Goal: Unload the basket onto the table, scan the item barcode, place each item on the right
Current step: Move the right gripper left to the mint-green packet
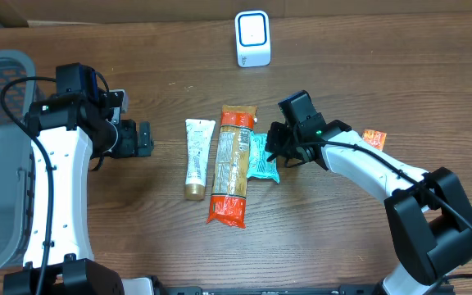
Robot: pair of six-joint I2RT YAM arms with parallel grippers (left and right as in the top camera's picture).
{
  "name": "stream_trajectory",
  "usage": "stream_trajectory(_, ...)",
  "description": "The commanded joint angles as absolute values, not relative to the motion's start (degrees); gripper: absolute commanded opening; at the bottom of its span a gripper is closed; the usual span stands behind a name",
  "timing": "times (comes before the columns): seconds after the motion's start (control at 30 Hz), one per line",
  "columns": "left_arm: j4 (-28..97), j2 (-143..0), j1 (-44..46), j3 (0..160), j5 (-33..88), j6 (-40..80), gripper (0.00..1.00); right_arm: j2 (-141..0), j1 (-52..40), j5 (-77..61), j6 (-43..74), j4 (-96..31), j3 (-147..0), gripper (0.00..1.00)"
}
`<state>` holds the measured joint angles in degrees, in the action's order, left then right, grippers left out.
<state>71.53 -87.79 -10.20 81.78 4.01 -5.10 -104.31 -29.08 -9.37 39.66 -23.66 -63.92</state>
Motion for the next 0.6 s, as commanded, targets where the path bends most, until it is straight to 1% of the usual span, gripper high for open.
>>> stream_trajectory(0.0,71.53,-87.9,-10.09,81.78,4.01,-6.22,1.0,-104.88,-29.3,-5.93,42.11,-24.03,-63.75,0.04)
stream_trajectory(0.1,71.53,-87.9,-10.09,81.78,4.03,-6.2,0.99,-107.13,-29.3,-6.92,43.62,-24.32,-63.75,0.04)
stream_trajectory(0.3,71.53,-87.9,-10.09,81.78,4.03,-6.2,1.0,-111.96,-29.3,-14.02,44.84,-23.57,-63.75,0.04)
stream_trajectory(0.4,71.53,-87.9,-10.09,81.78,4.01,-6.22,0.99,-112.33,-29.3,-14.63,44.84,-23.49,-63.75,0.04)
stream_trajectory(0.47,71.53,-87.9,-10.09,81.78,4.01,-6.22,1.0,-112.33,-29.19,-14.57,44.84,-23.46,-63.75,0.11)
stream_trajectory(0.5,71.53,-87.9,-10.09,81.78,4.01,-6.22,1.0,-112.33,-29.1,-14.31,44.86,-23.49,-63.75,0.17)
stream_trajectory(0.57,71.53,-87.9,-10.09,81.78,4.03,-6.2,1.0,-112.31,-28.6,-13.3,44.97,-23.46,-63.86,0.23)
